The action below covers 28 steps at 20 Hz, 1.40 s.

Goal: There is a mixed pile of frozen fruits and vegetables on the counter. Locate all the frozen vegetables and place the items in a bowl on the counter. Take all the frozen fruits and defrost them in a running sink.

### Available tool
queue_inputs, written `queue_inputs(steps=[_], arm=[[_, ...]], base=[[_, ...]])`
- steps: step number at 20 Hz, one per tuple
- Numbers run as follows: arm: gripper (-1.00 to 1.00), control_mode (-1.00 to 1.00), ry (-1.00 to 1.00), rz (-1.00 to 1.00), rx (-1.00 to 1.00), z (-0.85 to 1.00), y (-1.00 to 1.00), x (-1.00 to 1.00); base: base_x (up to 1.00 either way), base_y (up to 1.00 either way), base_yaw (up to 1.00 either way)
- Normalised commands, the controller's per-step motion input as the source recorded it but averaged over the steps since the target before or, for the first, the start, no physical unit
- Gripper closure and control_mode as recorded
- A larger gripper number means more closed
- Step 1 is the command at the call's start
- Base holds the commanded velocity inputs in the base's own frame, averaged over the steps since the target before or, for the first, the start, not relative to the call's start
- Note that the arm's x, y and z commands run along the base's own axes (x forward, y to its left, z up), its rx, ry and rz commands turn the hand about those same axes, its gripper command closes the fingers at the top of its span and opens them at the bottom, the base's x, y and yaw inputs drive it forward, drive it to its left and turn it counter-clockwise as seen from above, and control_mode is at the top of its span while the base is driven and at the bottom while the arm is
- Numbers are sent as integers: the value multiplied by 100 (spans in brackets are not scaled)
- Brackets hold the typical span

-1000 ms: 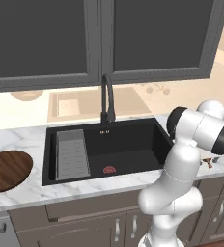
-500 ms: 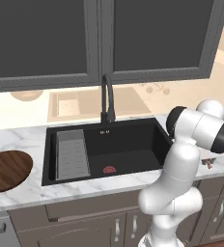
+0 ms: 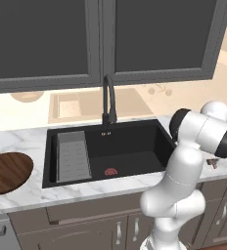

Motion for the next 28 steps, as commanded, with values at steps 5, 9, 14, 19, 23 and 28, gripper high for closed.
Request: queue_inputs(steps=[5,9,14,19,23,28], arm=[[100,-100,-5,0,1,63,32,-25],[100,-100,-3,0,3,48,40,-16],[100,-100,0,0,2,7,47,-2],[100,-100,-4,-1,1,7,79,0],[100,-100,-5,0,0,16,71,-2],[100,-100,-5,1,0,22,69,-5]], base=[[0,0,0],[0,0,0],[0,0,0],[0,0,0],[0,0,0],[0,0,0]])
